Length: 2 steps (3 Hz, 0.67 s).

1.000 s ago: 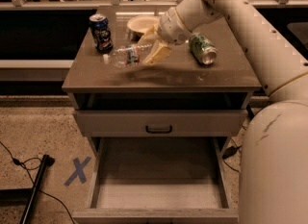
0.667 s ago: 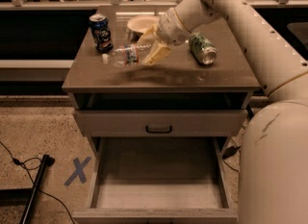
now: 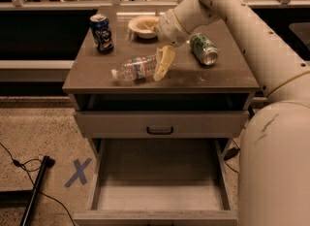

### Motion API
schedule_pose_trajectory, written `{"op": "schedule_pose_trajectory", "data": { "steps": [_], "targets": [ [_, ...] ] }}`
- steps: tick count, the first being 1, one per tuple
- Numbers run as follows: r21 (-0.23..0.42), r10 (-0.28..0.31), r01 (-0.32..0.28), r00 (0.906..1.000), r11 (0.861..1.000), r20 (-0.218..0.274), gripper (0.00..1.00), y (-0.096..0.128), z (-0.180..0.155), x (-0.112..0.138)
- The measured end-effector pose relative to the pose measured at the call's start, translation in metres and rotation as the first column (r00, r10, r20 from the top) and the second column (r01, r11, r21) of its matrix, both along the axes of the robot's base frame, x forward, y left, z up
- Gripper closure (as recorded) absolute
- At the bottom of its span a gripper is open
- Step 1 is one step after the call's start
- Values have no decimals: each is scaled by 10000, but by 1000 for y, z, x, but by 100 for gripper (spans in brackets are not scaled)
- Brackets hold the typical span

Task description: Pick water bottle from middle drawer and place on counter

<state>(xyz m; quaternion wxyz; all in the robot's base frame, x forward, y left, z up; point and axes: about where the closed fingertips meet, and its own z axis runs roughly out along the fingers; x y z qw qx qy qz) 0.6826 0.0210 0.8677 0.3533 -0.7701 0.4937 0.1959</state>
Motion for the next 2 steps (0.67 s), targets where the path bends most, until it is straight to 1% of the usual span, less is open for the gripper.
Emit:
{"op": "schedule_pose_trajectory", "data": {
  "steps": [1, 2],
  "targets": [
    [-4, -1, 1, 10000, 10000, 0, 0, 0, 0, 0],
    [-182, -55, 55, 10000, 9998, 5, 0, 2, -2, 1]
  ]
}}
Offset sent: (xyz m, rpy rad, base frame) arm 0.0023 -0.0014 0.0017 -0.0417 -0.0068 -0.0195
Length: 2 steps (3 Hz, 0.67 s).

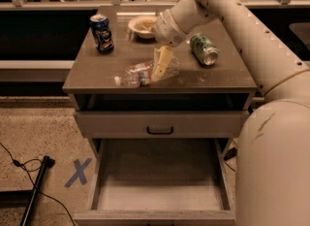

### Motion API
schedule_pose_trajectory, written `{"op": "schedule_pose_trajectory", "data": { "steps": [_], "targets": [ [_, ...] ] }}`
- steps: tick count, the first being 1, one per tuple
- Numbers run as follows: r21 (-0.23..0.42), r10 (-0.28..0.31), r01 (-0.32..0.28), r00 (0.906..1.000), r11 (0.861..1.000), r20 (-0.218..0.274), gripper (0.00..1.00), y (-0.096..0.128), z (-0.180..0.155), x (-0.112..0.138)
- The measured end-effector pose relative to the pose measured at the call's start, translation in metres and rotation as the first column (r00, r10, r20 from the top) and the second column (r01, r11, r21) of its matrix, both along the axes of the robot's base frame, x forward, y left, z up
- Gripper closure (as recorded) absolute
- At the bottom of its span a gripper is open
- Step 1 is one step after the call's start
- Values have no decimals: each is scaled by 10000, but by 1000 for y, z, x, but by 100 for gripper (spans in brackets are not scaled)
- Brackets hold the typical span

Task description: Pick water bottle from middle drawer and place on counter

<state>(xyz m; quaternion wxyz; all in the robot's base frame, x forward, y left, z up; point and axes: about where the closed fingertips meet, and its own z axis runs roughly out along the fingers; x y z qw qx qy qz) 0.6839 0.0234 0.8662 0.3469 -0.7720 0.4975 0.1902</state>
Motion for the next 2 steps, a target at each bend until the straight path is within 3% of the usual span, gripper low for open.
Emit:
{"op": "schedule_pose_trajectory", "data": {
  "steps": [2],
  "targets": [
    [-361, -454, 468, 9982, 9983, 386, 0, -3, 8, 1]
  ]
}}
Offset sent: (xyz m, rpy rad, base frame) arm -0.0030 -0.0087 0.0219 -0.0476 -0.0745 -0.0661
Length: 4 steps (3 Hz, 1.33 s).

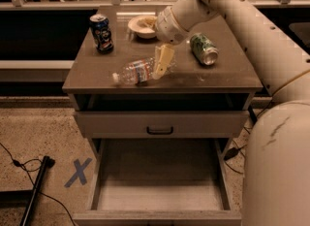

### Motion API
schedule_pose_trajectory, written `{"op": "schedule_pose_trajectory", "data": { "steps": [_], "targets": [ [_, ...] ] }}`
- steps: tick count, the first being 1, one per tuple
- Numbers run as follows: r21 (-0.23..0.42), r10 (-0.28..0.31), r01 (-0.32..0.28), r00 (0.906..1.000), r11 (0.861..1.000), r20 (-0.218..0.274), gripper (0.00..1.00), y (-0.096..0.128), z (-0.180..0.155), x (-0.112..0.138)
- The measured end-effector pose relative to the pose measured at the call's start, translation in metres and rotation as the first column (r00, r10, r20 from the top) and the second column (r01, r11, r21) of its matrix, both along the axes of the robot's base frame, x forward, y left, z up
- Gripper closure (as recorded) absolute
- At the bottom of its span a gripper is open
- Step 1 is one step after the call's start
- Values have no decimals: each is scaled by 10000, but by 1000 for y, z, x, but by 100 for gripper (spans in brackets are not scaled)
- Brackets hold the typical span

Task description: Pick water bottle from middle drawer and place on counter

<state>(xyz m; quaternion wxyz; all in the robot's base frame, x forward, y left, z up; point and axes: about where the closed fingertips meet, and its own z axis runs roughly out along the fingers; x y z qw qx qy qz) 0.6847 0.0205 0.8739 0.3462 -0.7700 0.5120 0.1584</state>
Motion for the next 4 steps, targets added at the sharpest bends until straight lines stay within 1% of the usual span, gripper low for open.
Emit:
{"op": "schedule_pose_trajectory", "data": {
  "steps": [1, 2, 3, 4],
  "targets": [
    [164, 160, -173, 9973, 9997, 714, 0, -5, 27, -16],
    [456, 295, -341, 9948, 9984, 979, 0, -11, 41, -24],
    [50, 639, -654, 9871, 9978, 1465, 0, -11, 77, -43],
    [22, 677, -688, 9864, 9976, 1497, 0, -10, 81, -46]
  ]
}}
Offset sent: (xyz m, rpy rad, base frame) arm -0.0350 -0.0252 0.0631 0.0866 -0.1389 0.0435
